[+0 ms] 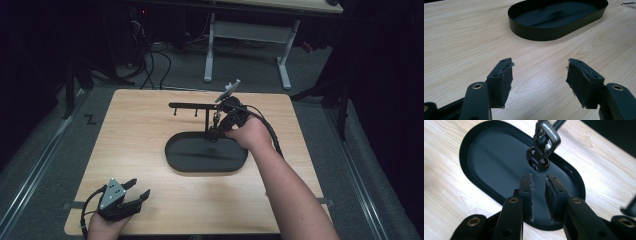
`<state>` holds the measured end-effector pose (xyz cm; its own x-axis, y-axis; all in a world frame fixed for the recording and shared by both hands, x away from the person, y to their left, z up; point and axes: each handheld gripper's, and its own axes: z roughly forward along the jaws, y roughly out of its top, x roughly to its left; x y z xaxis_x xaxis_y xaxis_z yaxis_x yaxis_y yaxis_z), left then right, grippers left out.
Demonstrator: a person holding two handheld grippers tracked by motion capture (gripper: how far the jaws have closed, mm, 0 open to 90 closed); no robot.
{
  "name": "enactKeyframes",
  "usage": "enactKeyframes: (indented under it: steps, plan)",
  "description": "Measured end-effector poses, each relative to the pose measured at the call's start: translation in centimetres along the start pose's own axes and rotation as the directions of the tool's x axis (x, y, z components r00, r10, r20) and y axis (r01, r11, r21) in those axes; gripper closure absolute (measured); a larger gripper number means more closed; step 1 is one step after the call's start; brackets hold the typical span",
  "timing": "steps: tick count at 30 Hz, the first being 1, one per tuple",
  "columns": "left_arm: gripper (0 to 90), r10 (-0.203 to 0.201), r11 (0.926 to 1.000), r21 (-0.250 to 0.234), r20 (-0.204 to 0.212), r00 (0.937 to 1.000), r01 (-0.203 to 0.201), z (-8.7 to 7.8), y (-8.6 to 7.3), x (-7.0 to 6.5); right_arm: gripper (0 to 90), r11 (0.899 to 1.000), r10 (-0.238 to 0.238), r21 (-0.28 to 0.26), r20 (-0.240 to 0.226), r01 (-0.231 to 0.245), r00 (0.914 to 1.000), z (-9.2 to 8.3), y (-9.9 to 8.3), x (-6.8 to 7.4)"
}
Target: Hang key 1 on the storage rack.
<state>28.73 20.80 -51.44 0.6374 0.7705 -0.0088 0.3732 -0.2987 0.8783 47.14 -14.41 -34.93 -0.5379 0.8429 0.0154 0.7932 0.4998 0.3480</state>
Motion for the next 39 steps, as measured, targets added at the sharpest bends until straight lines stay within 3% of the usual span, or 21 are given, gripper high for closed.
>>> enactKeyframes:
  steps: [6, 15, 24, 32, 39]
  plan:
    - [37.5, 0.002, 1.0000, 0.006, 0.002, 1.0000, -0.002, 0.2, 0.0, -0.1, 71.8, 1.000, 0.002, -0.015, -0.011, -0.002, 0.9999, -0.7, -2.1, -0.4]
    - [37.4, 0.016, 0.9995, 0.027, 0.005, 0.9999, -0.016, 0.5, 0.0, -0.4, 69.8, 1.000, 0.004, -0.020, -0.019, -0.004, 0.9998, -1.0, -6.9, -1.3]
    - [37.4, 0.019, 0.9992, 0.034, 0.009, 0.9998, -0.019, 0.6, 0.0, -0.6, 67.4, 0.999, 0.039, -0.010, -0.009, -0.040, 0.9992, -1.1, -11.3, -2.9]
    - [37.4, 0.020, 0.9990, 0.039, 0.011, 0.9997, -0.021, 0.7, -0.1, -0.6, 66.2, 0.995, 0.084, 0.042, 0.030, -0.085, 0.9960, 0.6, -15.7, -5.1]
    - [37.4, 0.021, 0.9988, 0.044, 0.011, 0.9997, -0.022, 0.8, -0.1, -0.6, 65.4, 0.990, 0.123, 0.065, 0.045, -0.126, 0.9913, 1.6, -17.7, -6.6]
